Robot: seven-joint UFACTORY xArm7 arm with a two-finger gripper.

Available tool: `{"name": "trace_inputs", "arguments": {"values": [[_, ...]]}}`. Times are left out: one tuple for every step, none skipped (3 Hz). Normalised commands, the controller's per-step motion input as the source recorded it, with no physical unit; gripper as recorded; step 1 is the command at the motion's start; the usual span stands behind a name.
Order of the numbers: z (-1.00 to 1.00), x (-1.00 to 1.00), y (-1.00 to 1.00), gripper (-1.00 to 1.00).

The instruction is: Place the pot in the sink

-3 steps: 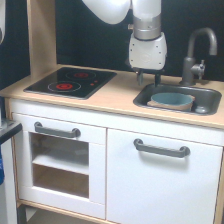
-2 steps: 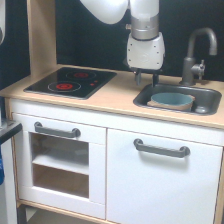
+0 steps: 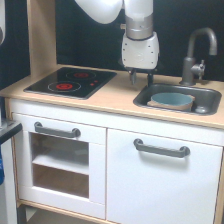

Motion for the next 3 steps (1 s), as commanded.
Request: {"name": "trace_inputs", "arguments": {"values": [[0.45, -0.33, -0.04, 1.00], [0.44, -0.35, -0.06, 1.00], [0.28, -0.31, -0.07, 1.00]]}}
